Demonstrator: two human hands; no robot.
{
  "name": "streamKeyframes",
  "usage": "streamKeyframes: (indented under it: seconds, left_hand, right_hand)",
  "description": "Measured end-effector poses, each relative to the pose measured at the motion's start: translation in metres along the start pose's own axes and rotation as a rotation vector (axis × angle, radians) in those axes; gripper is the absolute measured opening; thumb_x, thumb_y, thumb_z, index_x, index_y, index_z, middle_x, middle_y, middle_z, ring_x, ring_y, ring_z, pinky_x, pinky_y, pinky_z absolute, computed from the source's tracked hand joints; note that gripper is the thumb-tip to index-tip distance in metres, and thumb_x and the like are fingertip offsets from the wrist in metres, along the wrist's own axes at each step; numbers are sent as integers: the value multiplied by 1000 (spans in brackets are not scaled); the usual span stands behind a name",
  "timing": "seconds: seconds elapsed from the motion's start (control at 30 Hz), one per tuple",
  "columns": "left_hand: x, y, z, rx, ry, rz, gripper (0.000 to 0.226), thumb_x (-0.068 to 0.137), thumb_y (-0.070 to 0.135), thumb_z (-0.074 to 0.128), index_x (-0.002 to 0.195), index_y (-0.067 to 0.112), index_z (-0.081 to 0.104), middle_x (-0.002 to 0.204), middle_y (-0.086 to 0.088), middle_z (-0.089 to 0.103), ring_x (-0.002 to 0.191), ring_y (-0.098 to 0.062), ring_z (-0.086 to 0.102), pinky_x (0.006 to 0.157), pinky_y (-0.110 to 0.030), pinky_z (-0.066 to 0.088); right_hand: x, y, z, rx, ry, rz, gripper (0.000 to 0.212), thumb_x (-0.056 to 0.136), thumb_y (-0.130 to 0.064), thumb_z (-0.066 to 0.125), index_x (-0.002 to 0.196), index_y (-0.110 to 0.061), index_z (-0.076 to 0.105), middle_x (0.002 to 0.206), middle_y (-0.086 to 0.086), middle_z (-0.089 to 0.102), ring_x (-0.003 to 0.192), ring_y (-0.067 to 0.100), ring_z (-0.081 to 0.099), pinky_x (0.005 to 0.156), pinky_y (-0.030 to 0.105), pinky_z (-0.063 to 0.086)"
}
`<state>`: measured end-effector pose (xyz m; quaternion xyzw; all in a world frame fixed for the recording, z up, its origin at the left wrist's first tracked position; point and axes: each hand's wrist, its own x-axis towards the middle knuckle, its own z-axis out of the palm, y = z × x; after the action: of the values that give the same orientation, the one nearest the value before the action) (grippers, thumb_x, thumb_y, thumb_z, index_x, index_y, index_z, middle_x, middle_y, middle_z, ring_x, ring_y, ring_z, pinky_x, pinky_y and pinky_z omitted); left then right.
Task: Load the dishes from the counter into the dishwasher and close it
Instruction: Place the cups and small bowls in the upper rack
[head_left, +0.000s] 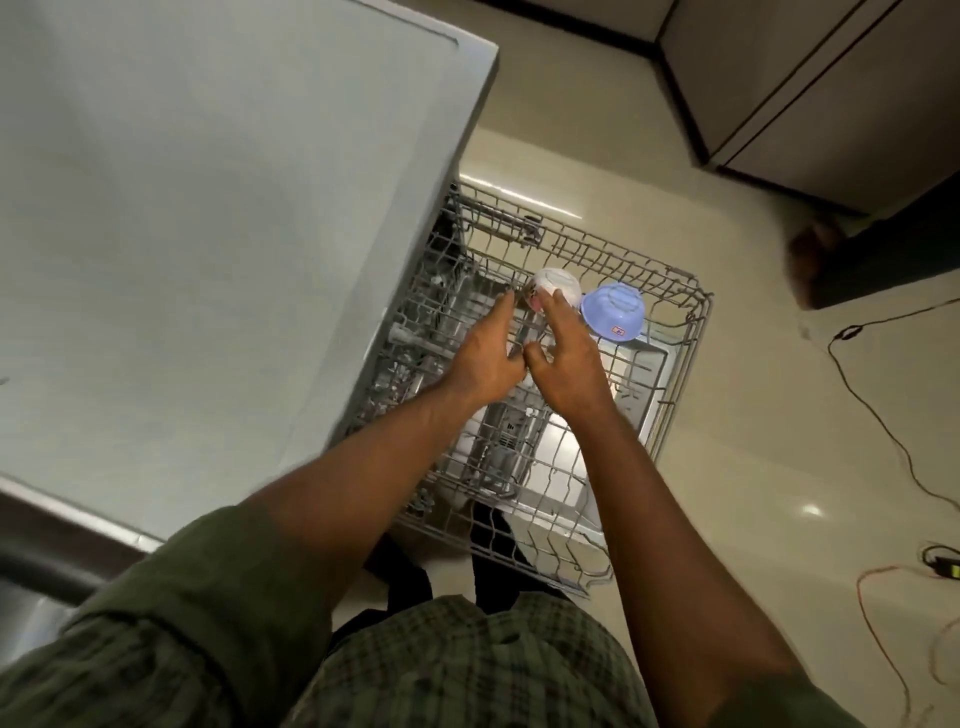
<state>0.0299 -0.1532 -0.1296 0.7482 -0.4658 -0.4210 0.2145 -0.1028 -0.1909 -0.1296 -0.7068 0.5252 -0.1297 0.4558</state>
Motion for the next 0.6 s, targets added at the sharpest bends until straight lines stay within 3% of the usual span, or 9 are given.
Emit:
streamKeyframes:
  seconds: [0.1, 0.2, 0.33, 0.47, 0.6]
  left_hand:
    - [-34, -1, -23, 27, 22, 40, 85, 98, 19, 70, 165, 17, 19, 167, -9, 32, 151, -25, 37, 111, -24, 32]
    - [-70, -8, -48, 82, 37, 77, 87, 100, 19, 66, 167, 21, 12, 173, -3, 18, 159, -22, 19, 128, -39, 23]
    - [-119, -17, -81, 85, 60, 196, 84, 101, 13, 62, 167, 25, 13, 173, 2, 21, 159, -17, 18, 128, -45, 27]
    - [-182, -40, -121, 142, 144, 288, 84, 95, 7, 62, 166, 19, 19, 168, -4, 31, 154, -22, 31, 125, -42, 32]
    - [-234, -77, -147, 220, 280, 234, 77, 97, 18, 63, 164, 15, 25, 170, -4, 28, 158, -20, 21, 128, -40, 23]
  right_hand:
    - [-23, -26, 2, -107, -28, -86, 73, 100, -13, 62, 164, -27, 31, 173, 1, 23, 157, 12, 23, 127, 41, 28]
    - [-47, -54, 5, -170, -40, -192, 73, 100, -12, 61, 164, -29, 31, 173, 2, 22, 160, 20, 19, 127, 46, 28]
    - [-76, -86, 15, -269, -80, -325, 77, 98, -13, 64, 164, -32, 29, 174, 1, 20, 153, 26, 34, 116, 39, 37]
    - [-100, -141, 47, -312, -179, -495, 82, 99, -14, 63, 166, -36, 21, 175, -5, 14, 152, 25, 36, 114, 47, 46]
    - [-124, -182, 79, -424, -303, -651, 83, 103, -29, 63, 166, -40, 11, 175, -2, 11, 152, 29, 35, 118, 49, 40]
